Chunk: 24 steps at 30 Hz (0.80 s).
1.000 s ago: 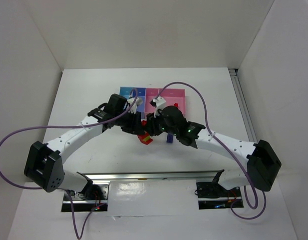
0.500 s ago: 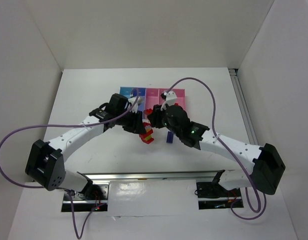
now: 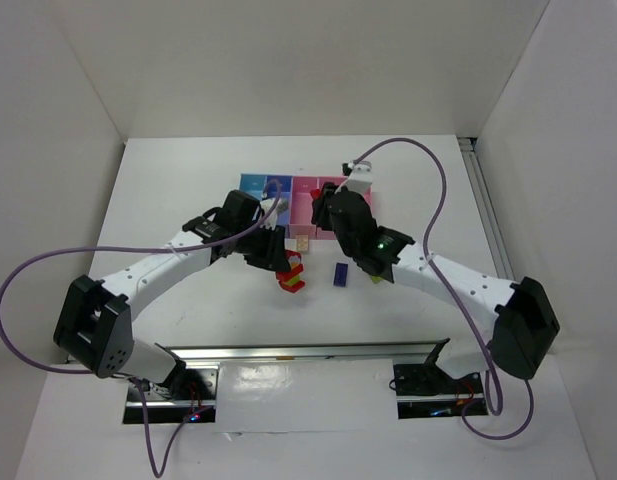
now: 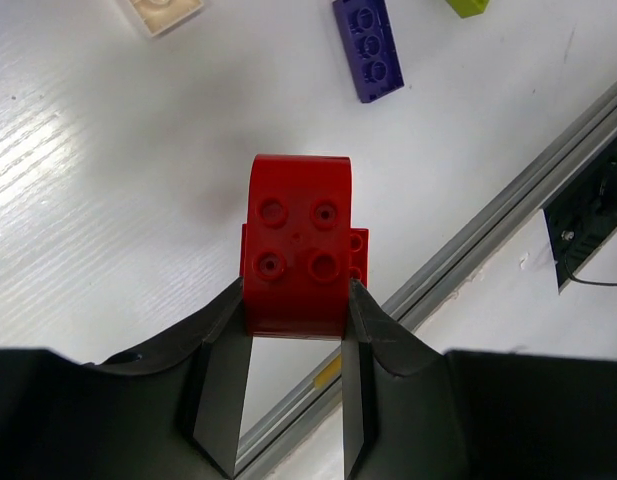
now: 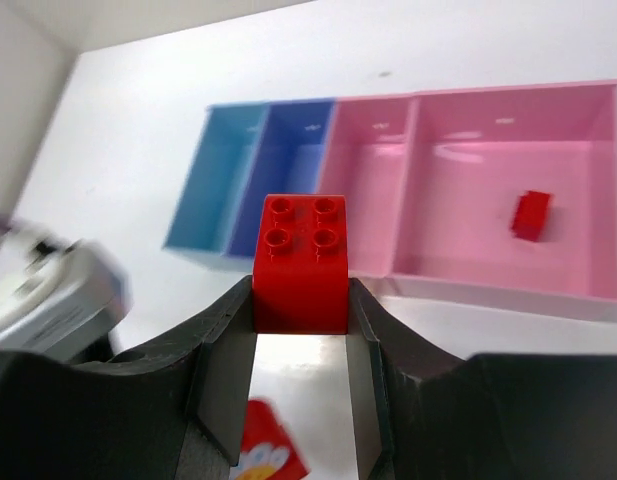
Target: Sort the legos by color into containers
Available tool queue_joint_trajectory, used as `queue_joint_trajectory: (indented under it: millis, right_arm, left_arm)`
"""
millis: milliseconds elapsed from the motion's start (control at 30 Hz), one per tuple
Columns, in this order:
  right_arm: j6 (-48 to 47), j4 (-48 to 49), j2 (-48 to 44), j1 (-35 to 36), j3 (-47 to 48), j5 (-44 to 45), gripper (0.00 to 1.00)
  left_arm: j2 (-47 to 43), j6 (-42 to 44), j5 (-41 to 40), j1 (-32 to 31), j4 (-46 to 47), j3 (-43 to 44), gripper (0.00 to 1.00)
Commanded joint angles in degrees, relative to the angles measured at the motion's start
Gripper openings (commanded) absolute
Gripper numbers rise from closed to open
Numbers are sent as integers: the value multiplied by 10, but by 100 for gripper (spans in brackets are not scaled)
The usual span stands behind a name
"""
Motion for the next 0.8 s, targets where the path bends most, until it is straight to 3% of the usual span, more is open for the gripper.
queue_joint_trajectory:
  millis: [0, 300, 400, 500, 600, 767]
  right_arm:
    - [18, -42, 46, -41, 41, 53, 8]
    - [-8, -21, 162, -147, 86, -21, 9]
    - [-26, -38, 197, -160, 129, -61, 21]
    - [-40, -53, 227, -160, 162, -66, 59]
    - [-40, -67, 227, -160, 173, -59, 80]
    - [-22, -77, 139, -160, 124, -47, 78]
  left_arm:
    - [-21, -19, -15, -2, -12, 25, 0]
    - [-33, -24, -22, 14, -35, 44, 0]
    - [-44, -30, -22, 20, -35, 49, 0]
    - [-50, -41, -28, 25, -35, 60, 0]
    - [-55, -41, -33, 31, -35, 71, 0]
    - [-55, -31, -22, 58, -48, 77, 0]
